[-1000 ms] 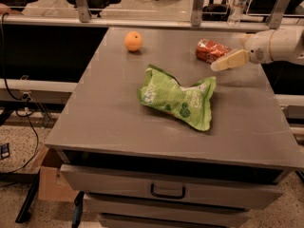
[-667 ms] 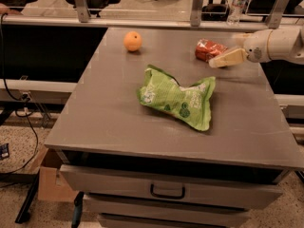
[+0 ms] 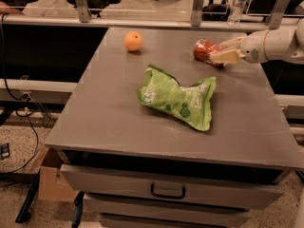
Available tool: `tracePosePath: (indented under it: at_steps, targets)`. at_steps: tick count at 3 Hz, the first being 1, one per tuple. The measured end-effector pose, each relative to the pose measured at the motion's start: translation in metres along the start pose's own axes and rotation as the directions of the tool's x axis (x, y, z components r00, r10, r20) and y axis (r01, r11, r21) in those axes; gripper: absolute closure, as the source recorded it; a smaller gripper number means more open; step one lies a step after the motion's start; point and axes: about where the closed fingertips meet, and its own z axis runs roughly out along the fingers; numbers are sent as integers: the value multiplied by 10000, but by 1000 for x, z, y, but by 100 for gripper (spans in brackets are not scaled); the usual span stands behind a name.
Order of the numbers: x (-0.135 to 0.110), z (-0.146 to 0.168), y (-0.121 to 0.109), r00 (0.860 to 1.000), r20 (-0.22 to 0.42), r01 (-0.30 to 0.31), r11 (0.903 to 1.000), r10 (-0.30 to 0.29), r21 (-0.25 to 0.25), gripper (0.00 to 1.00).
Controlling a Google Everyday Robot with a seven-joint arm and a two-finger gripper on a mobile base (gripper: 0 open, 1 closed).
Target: Move coke can near orange
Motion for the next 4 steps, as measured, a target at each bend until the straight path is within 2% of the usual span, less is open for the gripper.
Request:
tracePosePath:
  at_steps: [1,2,3,4]
  targets:
    - [-39,10,23,9973,720,172,9969,-117,-772,99]
    - [-68,20,44,9951,968,337,9903,-206,-1351,100]
    - [-84,39,68,9971,482,673,9778,-589,-1985,100]
    - [-85,60,85,9961,-57,837,9666,-877,-2424,100]
